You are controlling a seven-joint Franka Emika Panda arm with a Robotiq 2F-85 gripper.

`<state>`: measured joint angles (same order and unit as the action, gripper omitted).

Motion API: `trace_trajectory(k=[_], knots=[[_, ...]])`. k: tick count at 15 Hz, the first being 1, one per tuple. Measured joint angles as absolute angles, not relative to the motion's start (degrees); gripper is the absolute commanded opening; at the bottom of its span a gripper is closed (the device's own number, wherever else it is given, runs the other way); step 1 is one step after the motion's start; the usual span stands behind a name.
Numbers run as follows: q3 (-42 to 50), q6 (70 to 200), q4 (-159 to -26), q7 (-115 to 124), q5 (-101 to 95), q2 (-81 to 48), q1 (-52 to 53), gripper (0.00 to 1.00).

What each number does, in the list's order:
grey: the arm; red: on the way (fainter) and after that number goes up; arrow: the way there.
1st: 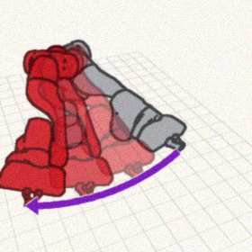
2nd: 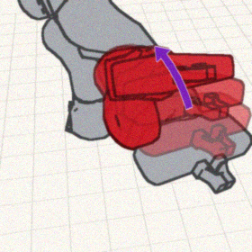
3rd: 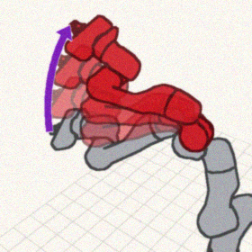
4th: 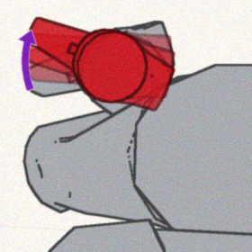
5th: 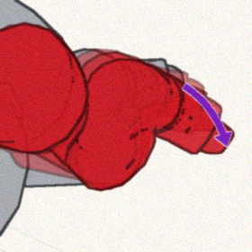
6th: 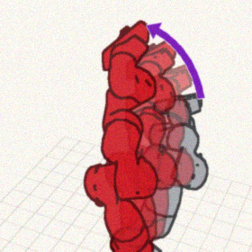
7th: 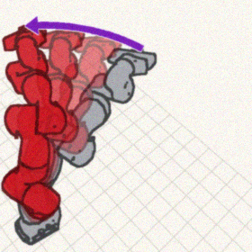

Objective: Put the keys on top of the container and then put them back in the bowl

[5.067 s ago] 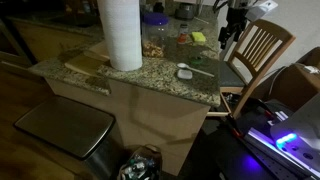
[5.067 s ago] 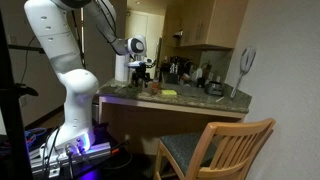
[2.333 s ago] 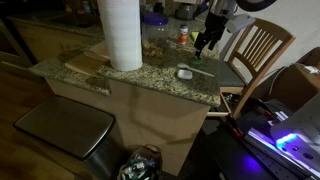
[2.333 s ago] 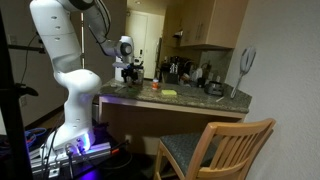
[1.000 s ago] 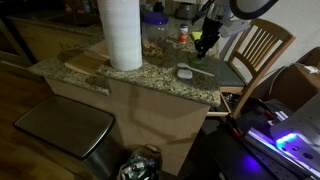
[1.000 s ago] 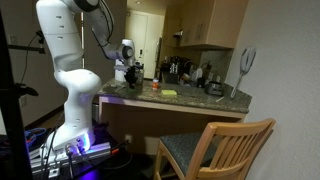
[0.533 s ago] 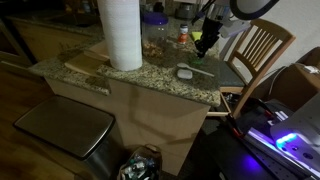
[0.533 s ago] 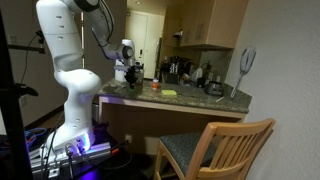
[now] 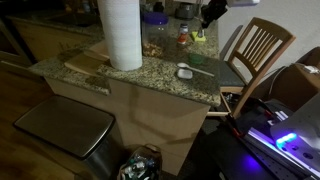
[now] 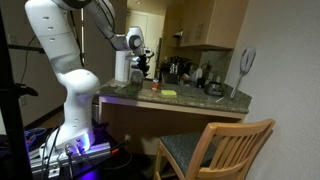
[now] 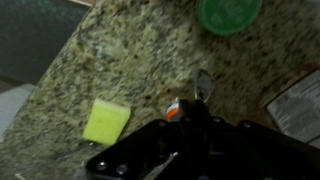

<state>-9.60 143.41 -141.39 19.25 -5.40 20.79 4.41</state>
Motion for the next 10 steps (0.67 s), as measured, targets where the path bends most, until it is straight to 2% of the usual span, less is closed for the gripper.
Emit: trace_trajectory(k=[2, 3, 5, 6, 10], knots=[[-6.95, 143.21, -139.39, 19.32, -5.28, 23.09, 0.97, 0.02], [-5.54, 143.0, -138.64, 19.14, -4.83, 23.63, -0.21, 0.08], [-4.86, 142.97, -138.32, 18.56, -4.75, 23.76, -0.89, 0.08], [-5.25, 142.97, -138.37, 18.65, -4.75, 23.71, -0.81, 0.02], [-6.31, 143.19, -138.4, 19.64, -5.04, 23.25, -0.78, 0.02]])
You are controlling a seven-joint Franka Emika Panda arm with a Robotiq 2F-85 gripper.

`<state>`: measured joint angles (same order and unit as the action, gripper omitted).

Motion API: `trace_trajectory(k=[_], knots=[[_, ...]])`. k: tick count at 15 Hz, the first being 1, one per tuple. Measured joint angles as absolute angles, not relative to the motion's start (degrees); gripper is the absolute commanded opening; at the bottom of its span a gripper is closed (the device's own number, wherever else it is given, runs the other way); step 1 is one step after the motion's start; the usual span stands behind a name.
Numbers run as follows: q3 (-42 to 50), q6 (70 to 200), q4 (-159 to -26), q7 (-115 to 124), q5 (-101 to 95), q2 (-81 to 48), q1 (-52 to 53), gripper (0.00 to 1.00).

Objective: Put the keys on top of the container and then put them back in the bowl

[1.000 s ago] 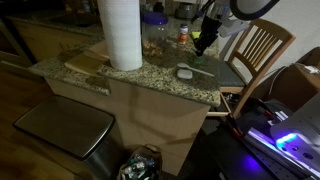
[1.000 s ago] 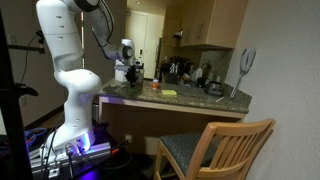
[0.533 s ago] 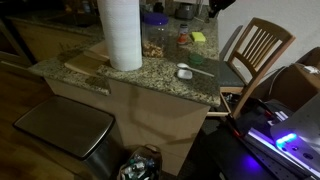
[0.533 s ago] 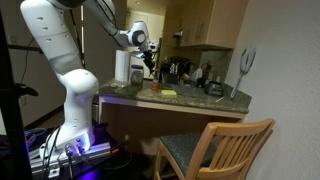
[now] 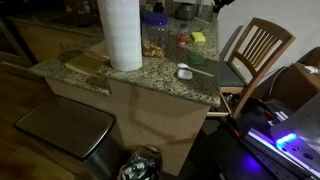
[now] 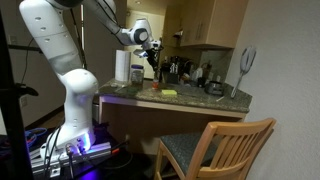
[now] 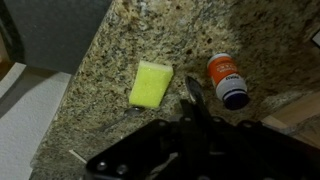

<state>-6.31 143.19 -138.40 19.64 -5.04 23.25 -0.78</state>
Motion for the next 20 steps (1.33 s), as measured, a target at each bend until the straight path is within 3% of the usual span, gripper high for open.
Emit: trace_trajectory(k=[7, 10, 11, 13, 14, 20], knots=[[-10.3, 156.38, -134.02, 23.73, -4.61, 17.26, 0.25, 0.02], [-11.86, 156.78, -128.91, 19.65, 0.19, 15.69, 6.08, 0.02], [-11.98, 156.49, -127.13, 17.5, 2.76, 15.07, 8.54, 0.08], [-11.92, 154.79, -123.91, 13.01, 7.55, 13.9, 12.64, 0.08], [-11.9, 154.46, -123.09, 12.37, 8.16, 13.53, 13.45, 0.02], [-12.15, 153.54, -124.88, 12.11, 8.39, 11.94, 13.82, 0.02]])
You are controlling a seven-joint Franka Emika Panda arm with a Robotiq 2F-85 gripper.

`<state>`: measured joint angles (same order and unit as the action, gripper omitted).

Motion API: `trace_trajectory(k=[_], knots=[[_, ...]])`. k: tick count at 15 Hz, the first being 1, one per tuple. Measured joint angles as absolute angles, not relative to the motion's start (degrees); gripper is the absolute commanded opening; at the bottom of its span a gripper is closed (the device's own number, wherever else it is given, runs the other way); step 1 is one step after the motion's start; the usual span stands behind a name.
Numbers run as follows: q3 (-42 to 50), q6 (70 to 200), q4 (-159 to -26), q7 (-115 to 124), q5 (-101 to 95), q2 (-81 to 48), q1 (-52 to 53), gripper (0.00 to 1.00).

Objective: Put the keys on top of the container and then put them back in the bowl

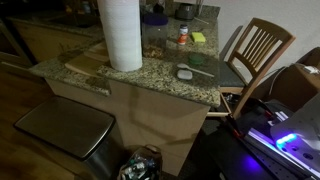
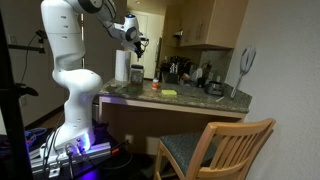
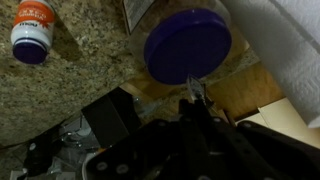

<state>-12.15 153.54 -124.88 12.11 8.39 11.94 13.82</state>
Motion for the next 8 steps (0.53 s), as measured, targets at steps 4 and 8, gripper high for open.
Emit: trace_trajectory(k=[4, 8], knots=[[-13.23, 155.17, -126.34, 12.11, 8.72, 6.69, 14.16, 0.02], [-13.32, 157.12, -125.95, 12.11, 8.98, 5.3, 14.29, 0.02]])
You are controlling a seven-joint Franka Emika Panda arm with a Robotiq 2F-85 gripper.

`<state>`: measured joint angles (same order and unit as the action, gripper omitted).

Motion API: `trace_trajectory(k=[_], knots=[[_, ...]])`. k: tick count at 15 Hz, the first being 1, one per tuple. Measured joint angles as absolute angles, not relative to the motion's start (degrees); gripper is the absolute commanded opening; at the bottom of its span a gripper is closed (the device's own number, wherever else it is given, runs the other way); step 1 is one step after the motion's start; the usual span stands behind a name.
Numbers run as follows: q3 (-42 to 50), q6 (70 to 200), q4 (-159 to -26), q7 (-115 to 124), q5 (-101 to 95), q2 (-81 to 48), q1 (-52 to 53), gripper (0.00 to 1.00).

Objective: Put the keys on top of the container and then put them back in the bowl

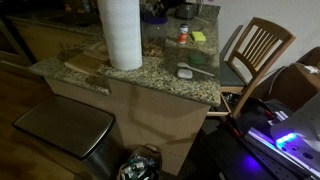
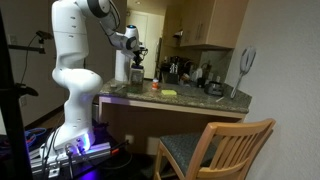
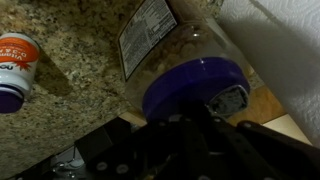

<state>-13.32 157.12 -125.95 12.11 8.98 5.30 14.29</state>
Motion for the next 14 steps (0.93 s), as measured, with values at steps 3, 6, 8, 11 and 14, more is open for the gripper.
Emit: trace_trajectory(k=[3, 6, 8, 11, 14], knots=[[-13.34, 157.15, -125.95, 12.25, 8.66, 5.38, 14.3, 0.4], [-13.37, 157.12, -125.95, 13.09, 6.43, 5.8, 14.27, 0.6], [-13.37, 157.12, -125.95, 14.29, 3.57, 6.42, 14.22, 0.74], [-13.37, 157.07, -125.95, 16.06, -0.3, 8.72, 13.99, 0.95], [-13.43, 156.99, -126.03, 19.69, -3.76, 13.0, 12.76, 1.0]])
